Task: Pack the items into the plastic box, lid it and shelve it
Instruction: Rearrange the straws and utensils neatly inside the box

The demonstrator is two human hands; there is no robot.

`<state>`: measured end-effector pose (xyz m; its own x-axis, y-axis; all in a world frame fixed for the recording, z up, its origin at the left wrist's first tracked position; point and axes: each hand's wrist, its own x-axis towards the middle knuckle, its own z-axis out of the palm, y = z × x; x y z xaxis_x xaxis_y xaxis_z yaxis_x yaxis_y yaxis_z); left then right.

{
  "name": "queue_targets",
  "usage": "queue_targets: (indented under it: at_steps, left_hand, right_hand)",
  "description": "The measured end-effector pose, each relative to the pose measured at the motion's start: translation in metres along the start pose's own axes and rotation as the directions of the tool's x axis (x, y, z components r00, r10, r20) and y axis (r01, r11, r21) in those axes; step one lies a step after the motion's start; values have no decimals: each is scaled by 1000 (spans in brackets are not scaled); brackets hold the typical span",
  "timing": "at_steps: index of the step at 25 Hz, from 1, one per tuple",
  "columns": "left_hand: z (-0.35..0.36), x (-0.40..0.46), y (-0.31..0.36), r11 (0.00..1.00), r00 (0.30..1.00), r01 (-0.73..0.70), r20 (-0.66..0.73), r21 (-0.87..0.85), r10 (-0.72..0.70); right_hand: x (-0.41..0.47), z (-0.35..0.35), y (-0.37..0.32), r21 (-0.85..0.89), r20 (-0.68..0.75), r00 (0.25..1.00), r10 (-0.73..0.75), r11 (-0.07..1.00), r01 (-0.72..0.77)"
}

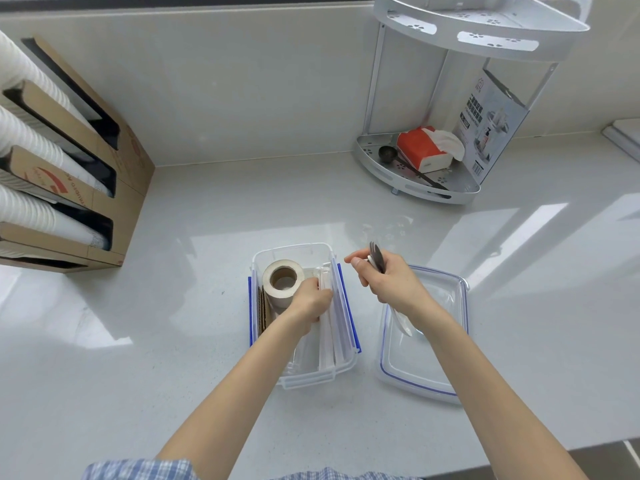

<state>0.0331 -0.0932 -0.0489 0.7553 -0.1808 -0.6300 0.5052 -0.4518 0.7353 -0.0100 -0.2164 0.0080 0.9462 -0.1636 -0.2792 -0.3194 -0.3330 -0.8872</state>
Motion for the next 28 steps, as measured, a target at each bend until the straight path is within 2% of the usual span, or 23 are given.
queue_targets:
  at_steps: [3,10,14,18,21,24,28]
  left_hand:
    - [-1,-3,4,998,997,54,52,28,-56]
    - [-3,-4,16,968,978,194,116,-162,-176]
    - [1,-3,13,949,973,208,147,-235,-177]
    - [-1,-6,12,927,977,177,176,-330,-124]
    - [-3,-5,9,924,980,143,178,-354,-84]
    - [-6,-10,11,952,990,80,139,-297,-40]
    - [-18,-28,12,987,991,-71,103,-143,86]
  right_hand:
    - [2,1,1,20,0,1000,18,1000,-17]
    - [1,3,4,17,9,999,34,999,-34]
    - [0,4,3,37,20,999,30,999,-30]
    - [-2,4,2,124,72,994,79,988,-88]
    - [-2,3,1,305,130,987,90,944,-126]
    - [1,2,1,449,144,986,81,883,-138]
    - [5,4,-1,578,142,985,97,800,-162]
